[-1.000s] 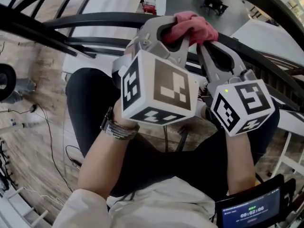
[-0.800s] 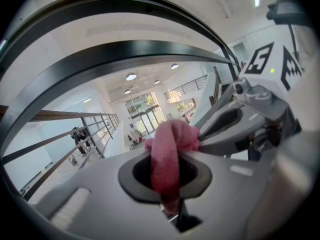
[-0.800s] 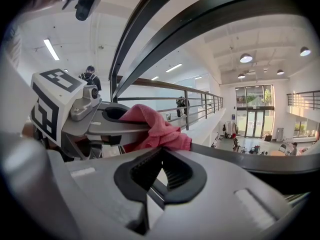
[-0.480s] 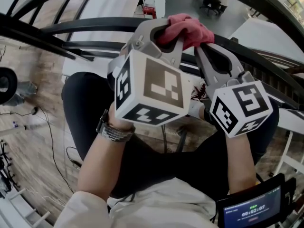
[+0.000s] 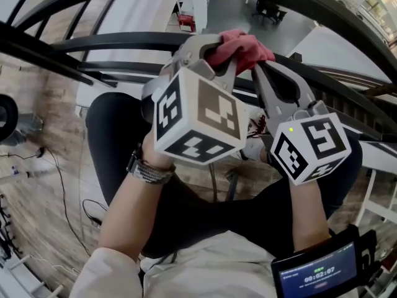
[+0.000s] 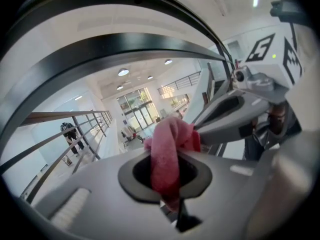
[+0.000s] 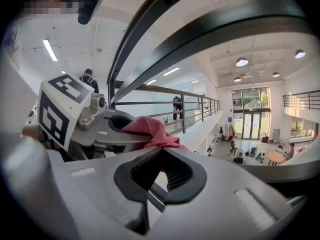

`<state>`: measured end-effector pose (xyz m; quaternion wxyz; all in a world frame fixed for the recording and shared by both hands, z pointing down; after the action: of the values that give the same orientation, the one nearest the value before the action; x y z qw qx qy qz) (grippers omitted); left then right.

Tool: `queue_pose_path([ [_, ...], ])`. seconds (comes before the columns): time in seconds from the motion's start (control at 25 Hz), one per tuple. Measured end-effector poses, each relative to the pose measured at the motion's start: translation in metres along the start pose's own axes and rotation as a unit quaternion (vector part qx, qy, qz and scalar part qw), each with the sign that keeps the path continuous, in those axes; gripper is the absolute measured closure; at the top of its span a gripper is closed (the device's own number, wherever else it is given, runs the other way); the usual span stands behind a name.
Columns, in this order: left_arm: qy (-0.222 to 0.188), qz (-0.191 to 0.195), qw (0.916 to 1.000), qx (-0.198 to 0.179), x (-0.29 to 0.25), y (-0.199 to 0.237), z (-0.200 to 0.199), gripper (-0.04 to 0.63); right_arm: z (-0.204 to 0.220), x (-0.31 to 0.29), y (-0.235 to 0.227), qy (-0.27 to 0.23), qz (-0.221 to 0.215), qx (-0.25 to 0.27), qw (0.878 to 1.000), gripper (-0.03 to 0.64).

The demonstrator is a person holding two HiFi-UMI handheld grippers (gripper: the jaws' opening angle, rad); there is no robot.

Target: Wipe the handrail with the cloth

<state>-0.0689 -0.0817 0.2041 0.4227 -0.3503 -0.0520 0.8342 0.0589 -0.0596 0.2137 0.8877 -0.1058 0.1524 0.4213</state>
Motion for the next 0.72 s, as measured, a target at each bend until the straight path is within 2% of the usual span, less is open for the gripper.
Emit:
queue_pose_path([
  [0.2, 0.016, 0.009, 0.9998, 0.007, -0.003, 0.002, -0.005, 0.568, -0.015, 0.030, -0.005, -0.028, 0.018, -0.024, 0.999, 0.615],
  [0.28, 0.018, 0.018, 0.9997, 0.007, -0.003, 0.000, -0.013, 0.568, -0.018, 0.036, -0.017, -0.034, 0.035, -0.015, 0.999, 0.615],
  [0.36, 0.016, 0.023, 0.9995, -0.017, -0.004, -0.010, -0.023, 0.568, -0.011, 0.034, -0.031, -0.023, 0.048, -0.014, 0.998, 0.615],
  [0.44, 0.017, 0.019, 0.9986, -0.046, -0.008, -0.021, -0.029, 0.568, -0.002, 0.030, -0.041, -0.019, 0.039, -0.049, 0.998, 0.615],
  [0.48, 0.018, 0.021, 0.9984, -0.049, -0.009, -0.025, -0.029, 0.568, 0.001, 0.030, -0.045, -0.022, 0.031, -0.067, 0.997, 0.615],
  [0.6, 0.008, 0.037, 0.9990, -0.024, -0.010, -0.026, -0.028, 0.568, 0.004, 0.037, -0.050, -0.022, 0.038, -0.063, 0.997, 0.615],
  [0.72, -0.011, 0.038, 0.9991, -0.017, -0.009, -0.020, -0.030, 0.568, 0.002, 0.041, -0.048, -0.023, 0.046, -0.052, 0.997, 0.615],
])
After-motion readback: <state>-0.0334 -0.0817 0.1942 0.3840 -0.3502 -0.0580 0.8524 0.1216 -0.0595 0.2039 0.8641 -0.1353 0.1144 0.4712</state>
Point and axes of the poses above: the fingertips, and each gripper's own axes: x backward along the fingers, y to its left, z out of its underside, the point moved 9 cm from there along x, backward along the fingers, and after that the axes turned 6 degrees about y, right-handed, at the moved point
